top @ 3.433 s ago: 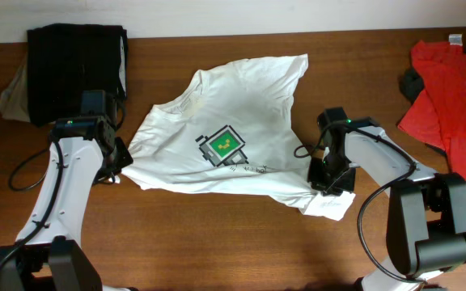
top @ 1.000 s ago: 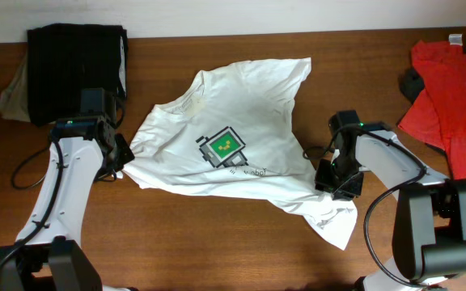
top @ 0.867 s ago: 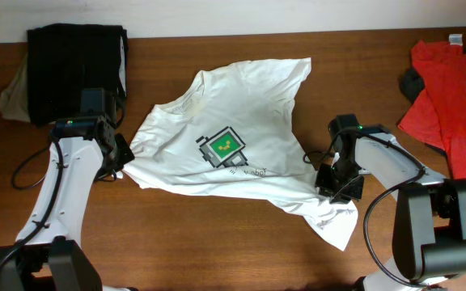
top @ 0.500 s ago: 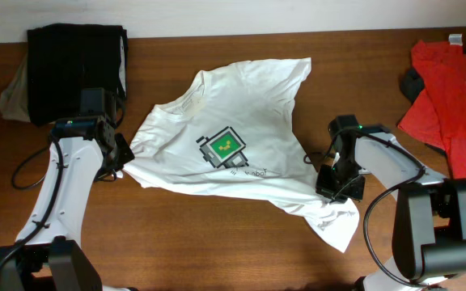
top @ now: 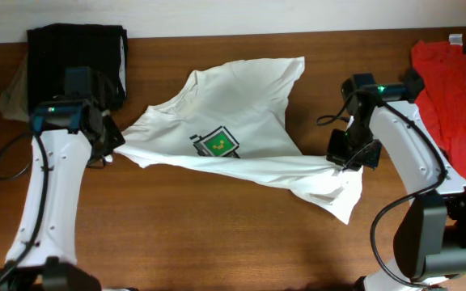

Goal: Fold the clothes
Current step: 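Lift the shirt with both grippers and lay it flat, stretched sideways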

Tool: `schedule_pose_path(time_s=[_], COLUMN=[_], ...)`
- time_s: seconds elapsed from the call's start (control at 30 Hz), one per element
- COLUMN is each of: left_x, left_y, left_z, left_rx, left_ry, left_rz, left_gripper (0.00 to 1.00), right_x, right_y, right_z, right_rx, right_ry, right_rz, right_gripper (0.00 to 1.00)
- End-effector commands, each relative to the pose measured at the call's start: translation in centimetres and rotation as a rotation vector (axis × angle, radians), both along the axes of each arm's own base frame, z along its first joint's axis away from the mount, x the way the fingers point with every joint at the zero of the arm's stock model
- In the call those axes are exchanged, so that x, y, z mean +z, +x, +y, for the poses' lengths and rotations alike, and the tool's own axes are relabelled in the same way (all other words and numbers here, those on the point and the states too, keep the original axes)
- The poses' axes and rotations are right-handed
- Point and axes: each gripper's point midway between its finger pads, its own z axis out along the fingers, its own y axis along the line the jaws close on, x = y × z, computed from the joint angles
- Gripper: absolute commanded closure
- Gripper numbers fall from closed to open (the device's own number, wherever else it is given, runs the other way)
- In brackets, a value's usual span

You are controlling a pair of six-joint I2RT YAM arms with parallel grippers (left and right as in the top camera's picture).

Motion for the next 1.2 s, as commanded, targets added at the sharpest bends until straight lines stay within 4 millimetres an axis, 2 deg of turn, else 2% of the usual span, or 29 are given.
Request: schedule_pose_path(time_s=[0.0,0.13,0.2,0.4,0.43,0.47,0.57,0.63,0.73,0.83,0.9,0.97,1.07,1.17], left_x=[4.3,4.4,4.4,4.3,4.3,4.3,4.3,4.7,7.8,12.1,16.6,20.2,26.3,31.0], left_y=[-0.2,-0.6,-0.6,-0.7,-0.7,-0.7,-0.8,-1.2,-2.1,-3.9,-6.4,-8.4,-11.7,-14.6], left_z=[0.6,0.5,0.4,0.4,0.4,0.4,0.4,0.5,0.6,0.5,0.4,0.4,0.2,0.1], left_rx=[0.021,0.019,0.018,0.018,0.018,0.018,0.018,0.021,0.025,0.027,0.029,0.030,0.018,0.017], left_ry=[0.031,0.024,0.019,0.019,0.019,0.019,0.020,0.027,0.041,0.044,0.049,0.051,0.066,0.074], left_rz=[-0.134,-0.133,-0.131,-0.124,-0.124,-0.124,-0.120,-0.128,-0.227,-0.358,-0.480,-0.570,-0.718,-0.848], left_gripper=[0.99,0.99,0.99,0.99,0.99,0.99,0.99,0.99,0.99,0.99,0.99,0.99,0.99,0.99], right_x=[0.9,0.8,0.8,0.8,0.8,0.8,0.8,1.5,5.1,9.7,13.8,17.3,23.2,28.0], right_y=[0.8,0.9,0.9,0.8,0.8,0.9,1.1,0.9,1.4,1.2,0.2,-1.2,-4.2,-6.8], right_z=[-0.6,-0.6,-0.6,-0.6,-0.6,-0.6,-0.6,-0.5,-0.5,-0.5,-0.7,-0.7,-0.9,-1.0], right_rx=[-0.007,-0.005,-0.005,-0.006,-0.006,-0.006,-0.008,-0.013,-0.014,-0.014,-0.015,-0.010,-0.014,-0.017], right_ry=[-0.026,-0.026,-0.026,-0.026,-0.026,-0.026,-0.025,-0.019,-0.012,-0.005,-0.006,0.000,0.010,0.016], right_rz=[-0.034,-0.036,-0.036,-0.034,-0.035,-0.036,-0.043,-0.054,-0.176,-0.328,-0.468,-0.596,-0.810,-0.986], right_gripper=[0.96,0.94,0.90,0.90,0.90,0.96,0.96,0.96,0.96,0.96,0.96,0.96,0.96,0.96])
